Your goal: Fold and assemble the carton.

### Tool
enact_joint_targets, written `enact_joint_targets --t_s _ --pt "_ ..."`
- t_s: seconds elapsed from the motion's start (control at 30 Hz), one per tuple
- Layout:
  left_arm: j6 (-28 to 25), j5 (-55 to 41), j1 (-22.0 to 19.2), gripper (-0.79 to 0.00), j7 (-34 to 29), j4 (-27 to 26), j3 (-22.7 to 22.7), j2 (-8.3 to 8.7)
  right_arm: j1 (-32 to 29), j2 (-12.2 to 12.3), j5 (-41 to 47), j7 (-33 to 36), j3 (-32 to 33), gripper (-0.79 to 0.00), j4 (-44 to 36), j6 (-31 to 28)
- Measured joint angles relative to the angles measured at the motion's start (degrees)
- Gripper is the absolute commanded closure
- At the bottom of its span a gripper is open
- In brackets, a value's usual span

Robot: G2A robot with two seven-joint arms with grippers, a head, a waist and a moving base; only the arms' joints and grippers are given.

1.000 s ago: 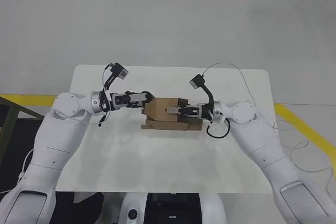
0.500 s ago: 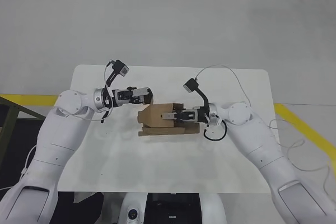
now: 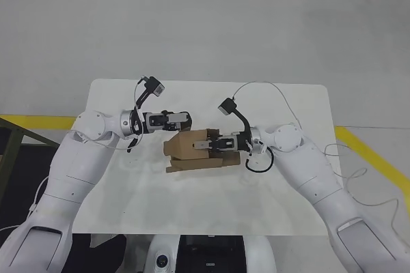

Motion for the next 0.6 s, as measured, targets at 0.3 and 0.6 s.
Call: enact_joint_targets --t_s 0.3,0.6 --pt "-0.6 -0.4 0.7 -0.785 2.2 0.5 -2.0 0.25 -0.8 0.6 0.3 -1.5 2.5 0.000 0.0 -0.3" --pt "-0.9 -1.3 2.4 -0.785 2.4 -1.1 -3.9 0.62 -1.9 1.4 -1.1 -4.5 5.2 0.000 -1.6 0.7"
